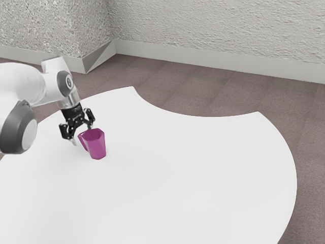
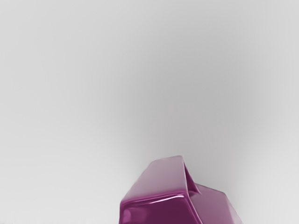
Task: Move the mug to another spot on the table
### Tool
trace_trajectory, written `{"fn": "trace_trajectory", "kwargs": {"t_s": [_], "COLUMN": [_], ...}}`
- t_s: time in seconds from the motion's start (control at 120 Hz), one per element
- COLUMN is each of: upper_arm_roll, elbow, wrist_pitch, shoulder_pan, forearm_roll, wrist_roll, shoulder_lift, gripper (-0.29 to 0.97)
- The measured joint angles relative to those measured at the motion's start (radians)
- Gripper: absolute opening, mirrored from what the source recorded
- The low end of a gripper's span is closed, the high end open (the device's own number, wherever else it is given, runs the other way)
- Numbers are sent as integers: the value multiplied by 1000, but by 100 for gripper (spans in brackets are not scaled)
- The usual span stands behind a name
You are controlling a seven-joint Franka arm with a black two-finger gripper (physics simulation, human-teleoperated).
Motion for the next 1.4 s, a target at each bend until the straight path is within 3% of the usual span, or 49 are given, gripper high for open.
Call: {"fn": "trace_trajectory", "kwargs": {"t_s": [0.35, 0.667, 0.983, 1.4], "upper_arm_roll": [2, 2, 2, 2], "elbow": [-37, -58, -59, -59], "wrist_pitch": [34, 45, 50, 49], "shoulder_pan": [5, 6, 6, 6], "forearm_roll": [-68, -81, -83, -77], "wrist_roll": [8, 16, 19, 18], "shoulder_lift": [3, 3, 3, 3], "gripper": [67, 55, 22, 4]}}
